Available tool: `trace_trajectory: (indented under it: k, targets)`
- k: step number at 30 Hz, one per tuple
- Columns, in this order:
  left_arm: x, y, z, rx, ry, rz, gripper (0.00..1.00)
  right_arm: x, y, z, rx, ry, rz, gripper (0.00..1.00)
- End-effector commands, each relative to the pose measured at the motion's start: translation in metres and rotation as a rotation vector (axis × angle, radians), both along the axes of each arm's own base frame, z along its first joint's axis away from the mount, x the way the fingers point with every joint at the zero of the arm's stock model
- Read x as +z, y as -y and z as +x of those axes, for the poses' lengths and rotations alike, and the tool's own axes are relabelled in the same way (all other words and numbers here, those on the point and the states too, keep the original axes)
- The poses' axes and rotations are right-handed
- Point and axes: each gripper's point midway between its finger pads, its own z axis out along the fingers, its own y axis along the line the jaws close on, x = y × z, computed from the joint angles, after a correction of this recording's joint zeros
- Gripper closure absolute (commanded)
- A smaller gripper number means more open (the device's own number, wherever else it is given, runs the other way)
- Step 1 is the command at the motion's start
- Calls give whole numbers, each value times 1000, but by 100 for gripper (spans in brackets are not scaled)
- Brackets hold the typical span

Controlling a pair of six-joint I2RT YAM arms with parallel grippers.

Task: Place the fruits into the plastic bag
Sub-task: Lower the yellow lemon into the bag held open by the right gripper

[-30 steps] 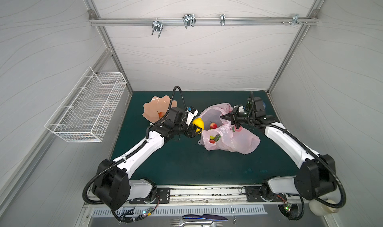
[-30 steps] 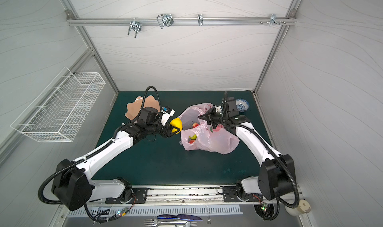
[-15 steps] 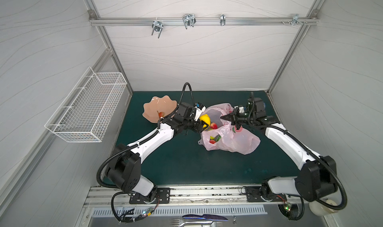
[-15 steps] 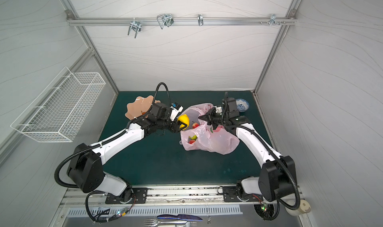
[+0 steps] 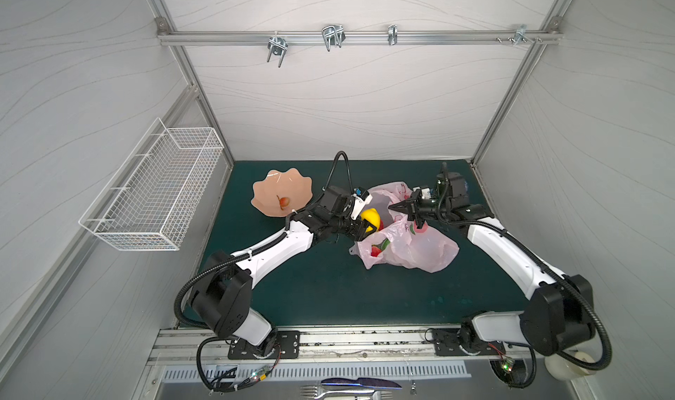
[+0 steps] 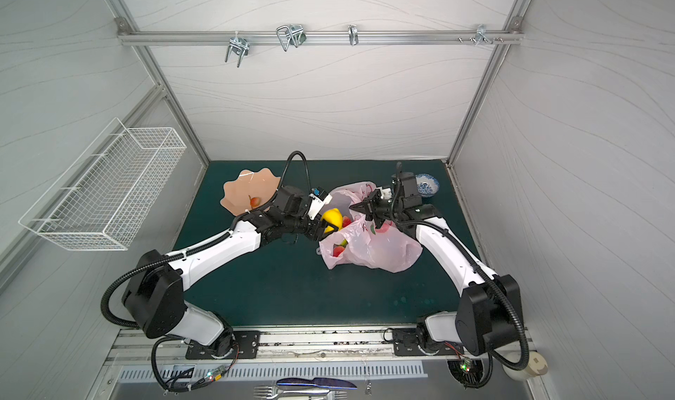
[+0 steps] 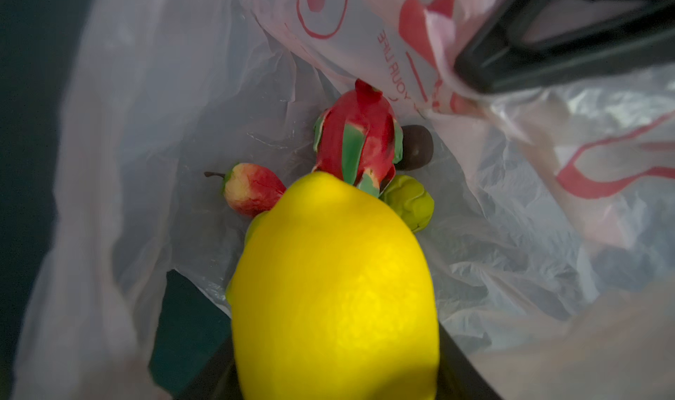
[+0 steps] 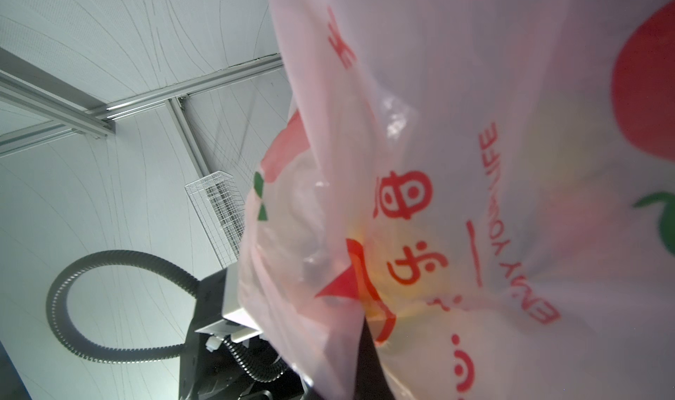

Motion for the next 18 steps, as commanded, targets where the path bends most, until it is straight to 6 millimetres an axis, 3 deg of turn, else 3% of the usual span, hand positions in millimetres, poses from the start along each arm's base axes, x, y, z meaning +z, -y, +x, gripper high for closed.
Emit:
trace_trajectory:
  k: [1, 8, 18]
  targets:
    - [13, 8, -10, -32, 29, -45, 80, 9, 1, 4, -7, 13, 19, 100]
    - [-1, 15, -19, -50, 3, -14, 81, 9, 1, 5, -8, 11, 17, 100]
    - [-21, 25, -8, -66, -36, 36, 82, 10, 1, 4, -10, 15, 17, 100]
